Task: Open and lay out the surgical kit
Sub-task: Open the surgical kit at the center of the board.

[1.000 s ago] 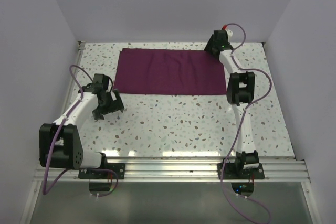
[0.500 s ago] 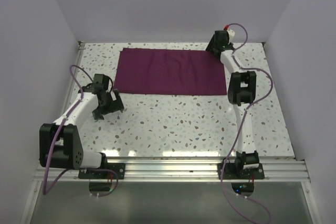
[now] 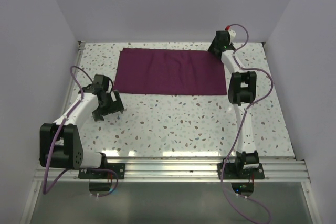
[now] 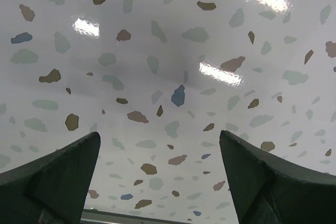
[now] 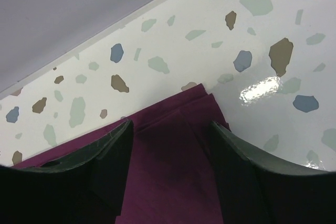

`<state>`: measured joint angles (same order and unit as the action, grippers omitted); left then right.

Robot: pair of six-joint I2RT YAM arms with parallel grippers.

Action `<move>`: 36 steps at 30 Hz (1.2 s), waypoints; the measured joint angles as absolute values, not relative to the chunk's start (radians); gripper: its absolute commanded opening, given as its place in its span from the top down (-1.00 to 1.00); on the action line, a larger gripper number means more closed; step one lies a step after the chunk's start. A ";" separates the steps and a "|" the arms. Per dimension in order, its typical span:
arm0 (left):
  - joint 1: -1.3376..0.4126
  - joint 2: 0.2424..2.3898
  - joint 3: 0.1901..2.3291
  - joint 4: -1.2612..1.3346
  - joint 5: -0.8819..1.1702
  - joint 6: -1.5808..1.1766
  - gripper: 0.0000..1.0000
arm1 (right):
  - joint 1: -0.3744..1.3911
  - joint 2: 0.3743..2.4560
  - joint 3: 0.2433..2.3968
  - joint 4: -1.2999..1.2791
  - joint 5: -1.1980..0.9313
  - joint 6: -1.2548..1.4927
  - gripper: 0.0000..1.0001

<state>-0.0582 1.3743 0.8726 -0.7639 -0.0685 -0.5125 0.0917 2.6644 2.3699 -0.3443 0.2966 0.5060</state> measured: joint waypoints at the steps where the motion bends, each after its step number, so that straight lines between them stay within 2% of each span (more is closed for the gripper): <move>1: -0.058 1.374 0.872 -0.764 -0.068 -0.513 -0.99 | 0.092 2.664 2.370 -0.344 0.294 0.506 -0.17; 3: -0.058 1.374 0.872 -0.764 -0.069 -0.513 -0.99 | 0.093 2.665 2.370 -0.345 0.294 0.505 -0.09; 4: -0.058 1.374 0.872 -0.764 -0.069 -0.513 -0.99 | 0.093 2.666 2.370 -0.346 0.293 0.505 0.02; 5: -0.058 1.375 0.872 -0.764 -0.070 -0.513 -0.99 | 0.094 2.666 2.370 -0.346 0.292 0.503 0.25; 6: -0.058 1.375 0.872 -0.764 -0.072 -0.513 -0.99 | 0.094 2.666 2.370 -0.347 0.292 0.504 0.25; 7: -0.058 1.376 0.872 -0.764 -0.072 -0.513 -0.99 | 0.094 2.666 2.370 -0.348 0.293 0.503 0.41; 14: -0.058 1.377 0.872 -0.764 -0.074 -0.513 -0.99 | 0.093 2.666 2.370 -0.356 0.293 0.493 0.98; 26: -0.058 1.349 0.873 -0.760 -0.055 -0.496 -0.99 | 0.093 2.642 2.356 -0.370 0.284 0.489 1.00; 36: -0.058 1.293 0.920 -0.746 -0.032 -0.478 -0.98 | 0.120 2.408 2.220 -0.405 0.241 0.474 1.00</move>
